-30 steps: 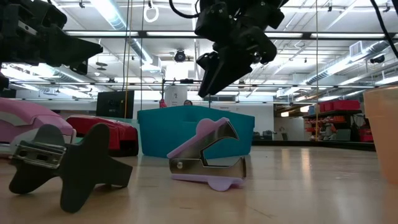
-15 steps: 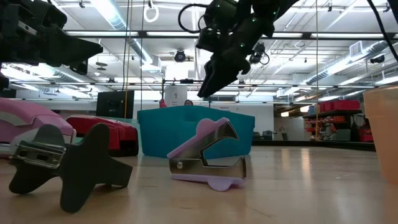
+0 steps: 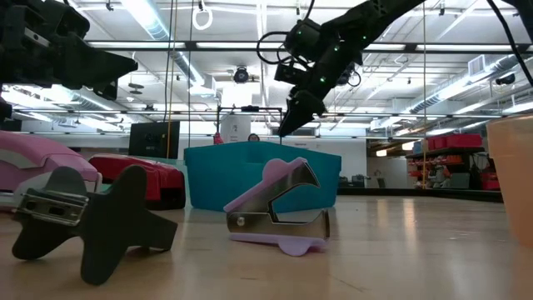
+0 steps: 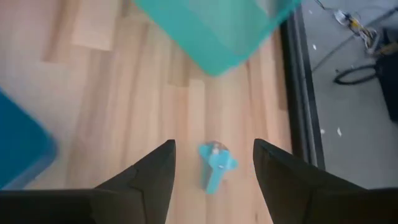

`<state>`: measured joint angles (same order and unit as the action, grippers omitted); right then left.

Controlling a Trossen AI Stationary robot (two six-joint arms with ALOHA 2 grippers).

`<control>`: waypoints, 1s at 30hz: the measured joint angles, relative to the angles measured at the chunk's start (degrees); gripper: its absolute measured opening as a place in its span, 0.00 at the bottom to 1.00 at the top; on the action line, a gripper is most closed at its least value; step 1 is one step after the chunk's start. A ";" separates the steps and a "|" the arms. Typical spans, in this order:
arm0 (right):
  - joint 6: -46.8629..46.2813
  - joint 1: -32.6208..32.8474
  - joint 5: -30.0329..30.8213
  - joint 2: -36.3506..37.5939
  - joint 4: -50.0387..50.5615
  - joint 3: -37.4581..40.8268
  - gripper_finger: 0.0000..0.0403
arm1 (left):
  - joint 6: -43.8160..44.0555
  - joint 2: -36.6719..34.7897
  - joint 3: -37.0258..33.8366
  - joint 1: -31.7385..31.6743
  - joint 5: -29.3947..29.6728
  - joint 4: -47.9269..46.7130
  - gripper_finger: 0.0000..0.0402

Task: Pick and place Stapler, Stapler remover, tape
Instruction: Put the light blue staple remover into the blue bin

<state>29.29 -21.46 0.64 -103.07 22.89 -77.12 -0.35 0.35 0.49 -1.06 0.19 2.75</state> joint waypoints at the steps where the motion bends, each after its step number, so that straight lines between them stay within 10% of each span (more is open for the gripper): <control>1: -0.05 -0.36 0.08 0.00 0.17 0.00 0.53 | 0.00 0.01 0.00 0.00 -0.02 0.01 0.07; 30: 1.60 -3.04 4.28 -9.78 0.68 0.00 0.53 | 0.01 0.01 0.00 0.00 -0.02 -0.01 0.07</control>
<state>30.89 -24.50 4.93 -112.85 23.57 -77.12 -0.34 0.36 0.49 -1.06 0.16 2.74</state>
